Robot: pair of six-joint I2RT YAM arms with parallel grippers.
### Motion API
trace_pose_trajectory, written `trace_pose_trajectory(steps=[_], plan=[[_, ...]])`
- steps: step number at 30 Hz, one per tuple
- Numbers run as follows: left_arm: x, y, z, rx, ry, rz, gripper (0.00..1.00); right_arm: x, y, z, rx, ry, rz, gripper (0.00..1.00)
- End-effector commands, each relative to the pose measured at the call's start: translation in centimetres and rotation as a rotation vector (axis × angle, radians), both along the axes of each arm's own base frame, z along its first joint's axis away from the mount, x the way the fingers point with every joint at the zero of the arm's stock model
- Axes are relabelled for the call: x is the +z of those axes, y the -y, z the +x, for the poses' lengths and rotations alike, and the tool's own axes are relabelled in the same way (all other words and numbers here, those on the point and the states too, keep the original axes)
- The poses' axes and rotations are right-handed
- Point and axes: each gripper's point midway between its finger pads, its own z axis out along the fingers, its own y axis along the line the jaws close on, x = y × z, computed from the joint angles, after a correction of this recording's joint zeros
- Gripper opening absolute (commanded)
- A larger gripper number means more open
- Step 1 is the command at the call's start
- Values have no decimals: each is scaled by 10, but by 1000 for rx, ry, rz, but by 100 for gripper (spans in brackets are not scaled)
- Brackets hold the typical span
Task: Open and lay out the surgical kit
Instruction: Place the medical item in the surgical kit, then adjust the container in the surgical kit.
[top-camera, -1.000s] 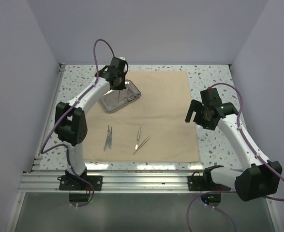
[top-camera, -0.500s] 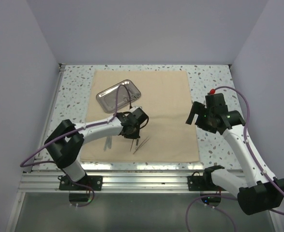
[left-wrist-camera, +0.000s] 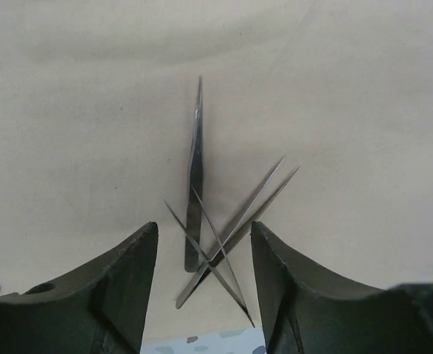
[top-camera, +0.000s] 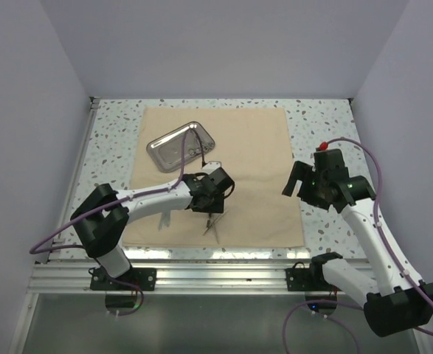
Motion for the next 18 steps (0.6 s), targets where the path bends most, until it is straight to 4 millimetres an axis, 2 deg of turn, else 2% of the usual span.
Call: trace_pose_trajectory(steps=[1, 3, 4, 6, 7, 8, 9, 10, 11, 12, 13, 14, 15, 16, 17, 18], plan=[[47, 3, 39, 39, 132, -8, 57, 21, -7, 4, 29, 57, 30, 90], [66, -10, 56, 51, 174, 1, 60, 35, -7, 12, 26, 105, 34, 90], [75, -27, 75, 104, 192, -5, 60, 39, -8, 15, 26, 120, 35, 90], [85, -50, 98, 137, 224, -20, 61, 48, -10, 25, 31, 144, 41, 90], [82, -76, 114, 195, 220, -22, 61, 50, -13, 29, 36, 145, 47, 90], [79, -88, 124, 215, 216, -17, 60, 52, -15, 34, 40, 152, 54, 90], [75, -112, 139, 253, 215, 1, 60, 55, -18, 42, 43, 151, 59, 90], [73, -119, 147, 262, 204, 0, 59, 58, -21, 47, 49, 158, 65, 90], [60, -127, 154, 272, 177, 22, 57, 62, -23, 53, 51, 169, 72, 90], [55, -141, 165, 288, 175, 39, 57, 70, -26, 60, 52, 186, 79, 90], [54, -142, 175, 289, 176, 30, 56, 68, -27, 67, 51, 176, 77, 90], [38, -145, 182, 287, 147, 48, 56, 67, -28, 73, 48, 172, 74, 90], [32, -151, 191, 294, 142, 51, 55, 74, -29, 79, 50, 188, 75, 90], [35, -149, 204, 295, 151, 33, 54, 69, -31, 87, 51, 170, 68, 90], [16, -149, 209, 289, 116, 45, 54, 74, -33, 93, 54, 180, 70, 90], [11, -151, 217, 296, 112, 44, 53, 75, -34, 97, 57, 179, 68, 90]])
